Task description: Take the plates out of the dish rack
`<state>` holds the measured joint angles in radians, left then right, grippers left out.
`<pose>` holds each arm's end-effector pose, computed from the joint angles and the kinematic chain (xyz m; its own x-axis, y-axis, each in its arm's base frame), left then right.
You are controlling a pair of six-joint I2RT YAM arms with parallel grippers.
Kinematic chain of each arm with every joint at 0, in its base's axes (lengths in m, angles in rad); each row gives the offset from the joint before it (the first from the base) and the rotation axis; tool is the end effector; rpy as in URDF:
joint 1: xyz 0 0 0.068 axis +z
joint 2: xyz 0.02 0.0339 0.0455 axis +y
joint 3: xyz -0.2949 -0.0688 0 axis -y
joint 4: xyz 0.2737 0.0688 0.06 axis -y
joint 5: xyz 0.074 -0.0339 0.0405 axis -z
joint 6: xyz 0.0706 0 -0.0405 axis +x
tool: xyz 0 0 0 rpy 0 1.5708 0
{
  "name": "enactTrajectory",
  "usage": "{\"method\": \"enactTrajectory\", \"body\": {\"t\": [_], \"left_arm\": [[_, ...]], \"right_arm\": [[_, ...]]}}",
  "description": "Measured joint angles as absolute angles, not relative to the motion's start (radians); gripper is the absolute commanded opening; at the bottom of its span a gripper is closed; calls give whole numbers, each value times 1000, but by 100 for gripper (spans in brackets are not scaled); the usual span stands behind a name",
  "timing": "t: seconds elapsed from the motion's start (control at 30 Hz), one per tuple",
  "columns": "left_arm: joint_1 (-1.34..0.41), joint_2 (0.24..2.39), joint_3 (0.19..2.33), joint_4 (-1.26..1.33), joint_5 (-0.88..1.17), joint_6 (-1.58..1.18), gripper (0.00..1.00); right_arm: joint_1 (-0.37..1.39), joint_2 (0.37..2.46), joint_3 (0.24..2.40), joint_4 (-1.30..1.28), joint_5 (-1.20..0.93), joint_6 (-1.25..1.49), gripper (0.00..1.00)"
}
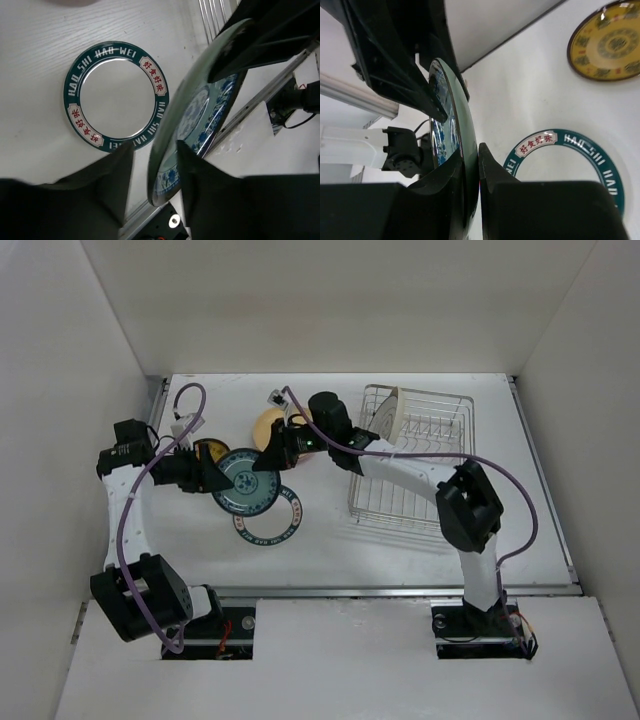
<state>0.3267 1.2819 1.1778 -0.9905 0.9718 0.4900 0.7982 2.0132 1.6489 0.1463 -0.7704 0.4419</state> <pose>0.2712 0.0303 0.3263 -0.6591 0.0568 -0.7499 0.5529 0.7126 -0.4319 0.3453 0.4247 0.3116 -0.5592 -0.1340 -0.8181 -0.8290 0.0789 0.5537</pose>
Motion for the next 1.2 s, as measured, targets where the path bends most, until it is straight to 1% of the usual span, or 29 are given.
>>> {"method": "enactTrajectory", "body": {"t": [0.03, 0.07, 0.2, 0.23, 0.3, 0.33, 0.37, 0.4, 0.43, 0.47, 0.5, 0.6, 0.7, 0.8, 1.0, 1.2], "left_arm": [[327, 1282, 1178, -995, 978, 496, 20], [327, 1282, 1178, -1000, 981, 500, 0], [328, 1283, 1178, -1022, 999, 510, 0], [327, 1286, 1178, -1018, 1000, 505, 0], [329, 1290, 1178, -1010, 996, 488, 0], [329, 1291, 1178, -1006, 994, 479, 0], [328, 1291, 1178, -1002, 995, 469, 0], [326, 1292, 1178, -994, 986, 453, 0], [321, 1293, 1178, -984, 976, 439, 0], [319, 1294, 1178, -973, 963, 424, 0], [320, 1295, 1178, -959, 951, 409, 0], [320, 1295, 1178, -914, 887, 348, 0], [321, 1297, 1178, -859, 797, 274, 0], [352, 1331, 1179, -784, 691, 188, 0], [458, 1535, 1227, -632, 570, 13, 0], [466, 1729, 1332, -563, 572, -77, 0]], "right_arm": [[799, 2025, 1649, 152, -778, 452, 0], [801, 2035, 1649, 154, -785, 464, 0], [792, 2054, 1650, 177, -805, 483, 0], [791, 2054, 1650, 180, -806, 484, 5], [793, 2054, 1650, 183, -805, 485, 17], [793, 2054, 1650, 183, -804, 486, 37], [793, 2054, 1650, 181, -794, 493, 47], [794, 2055, 1653, 183, -779, 500, 55], [796, 2055, 1655, 180, -767, 503, 60], [798, 2055, 1660, 178, -756, 505, 72], [801, 2055, 1664, 175, -742, 508, 76], [800, 2051, 1671, 162, -678, 503, 81], [789, 2020, 1644, 146, -580, 502, 81], [763, 1929, 1571, 113, -474, 502, 81], [727, 1704, 1506, 72, -315, 453, 81], [733, 1573, 1458, 55, -242, 407, 82]]}}
